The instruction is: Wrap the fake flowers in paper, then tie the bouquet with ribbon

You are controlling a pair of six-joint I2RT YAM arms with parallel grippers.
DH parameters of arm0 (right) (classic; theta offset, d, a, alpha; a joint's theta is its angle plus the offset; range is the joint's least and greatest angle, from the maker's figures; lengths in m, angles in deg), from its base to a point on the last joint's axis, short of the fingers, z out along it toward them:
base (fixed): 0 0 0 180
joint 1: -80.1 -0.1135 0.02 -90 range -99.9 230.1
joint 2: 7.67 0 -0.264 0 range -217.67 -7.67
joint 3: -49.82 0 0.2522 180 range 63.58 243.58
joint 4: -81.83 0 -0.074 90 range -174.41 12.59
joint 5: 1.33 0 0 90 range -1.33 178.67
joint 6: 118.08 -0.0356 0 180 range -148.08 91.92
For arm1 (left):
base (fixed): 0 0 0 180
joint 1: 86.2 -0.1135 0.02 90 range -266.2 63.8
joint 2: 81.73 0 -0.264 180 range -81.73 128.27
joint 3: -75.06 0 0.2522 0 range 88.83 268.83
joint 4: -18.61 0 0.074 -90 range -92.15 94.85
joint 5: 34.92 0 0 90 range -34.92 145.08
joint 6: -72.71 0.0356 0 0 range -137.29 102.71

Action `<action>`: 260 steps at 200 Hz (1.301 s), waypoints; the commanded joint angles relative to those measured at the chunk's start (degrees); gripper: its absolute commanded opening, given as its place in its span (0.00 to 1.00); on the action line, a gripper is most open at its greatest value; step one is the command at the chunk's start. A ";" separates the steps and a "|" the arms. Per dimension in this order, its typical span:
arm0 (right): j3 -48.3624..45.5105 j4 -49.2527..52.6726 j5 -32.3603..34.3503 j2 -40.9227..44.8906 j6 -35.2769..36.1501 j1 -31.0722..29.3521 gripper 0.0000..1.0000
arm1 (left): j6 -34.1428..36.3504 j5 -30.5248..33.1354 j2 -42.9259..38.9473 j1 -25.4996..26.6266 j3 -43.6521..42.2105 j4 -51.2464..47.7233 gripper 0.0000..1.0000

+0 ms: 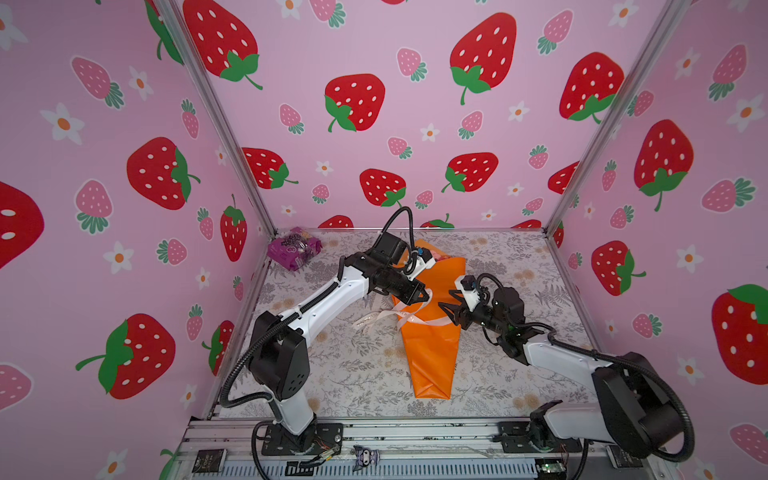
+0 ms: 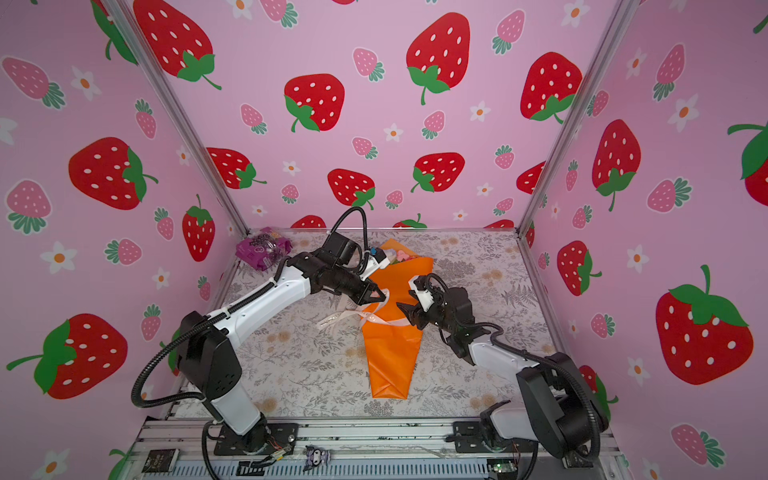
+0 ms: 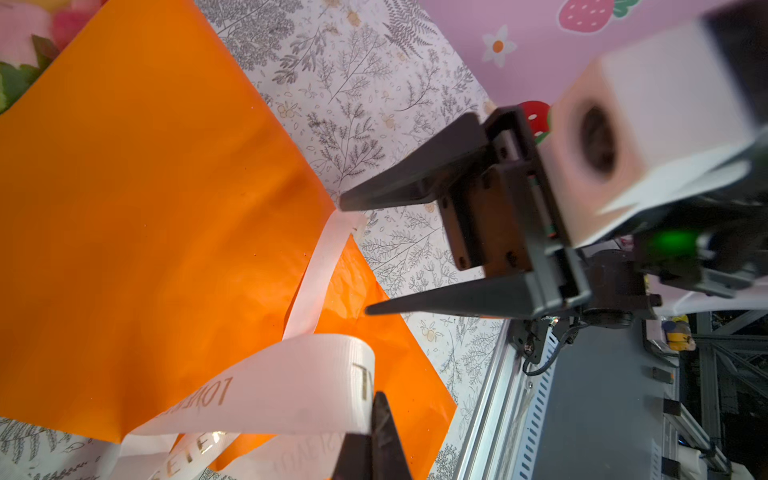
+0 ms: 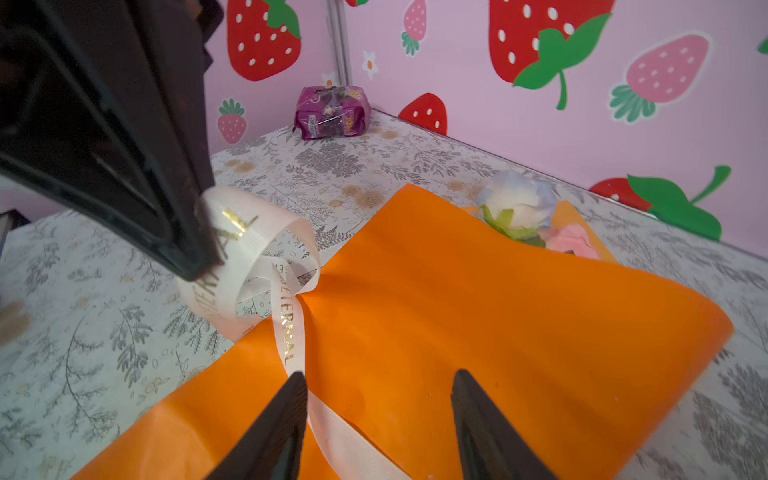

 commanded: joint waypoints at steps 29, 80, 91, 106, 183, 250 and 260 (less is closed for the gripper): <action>6.19 -11.16 -9.02 -8.35 13.12 -3.31 0.61 | 3.34 -3.97 -2.44 0.10 0.16 -2.16 0.00; 10.43 -20.32 -14.32 -17.44 7.95 -3.74 0.59 | 2.80 -4.05 -1.48 0.10 -0.05 -1.91 0.00; 10.92 -22.38 -15.50 -19.14 6.22 -3.82 0.58 | 2.80 -3.48 -1.97 0.08 -0.61 -1.28 0.00; 10.97 -25.54 -16.11 -20.93 3.61 -3.82 0.53 | 2.62 -2.93 -2.96 0.00 -1.78 -0.17 0.00; 9.91 -16.92 4.29 -17.58 -2.77 -3.57 0.00 | -2.38 5.18 -5.82 -2.13 -6.79 5.55 0.00; 18.65 27.26 37.74 -4.84 -2.23 -3.07 0.00 | -9.19 20.56 -0.96 -5.88 -5.02 5.76 0.00; 20.38 32.22 37.44 -5.27 -1.74 -3.10 0.00 | -9.25 21.17 0.18 -5.95 -3.81 4.94 0.00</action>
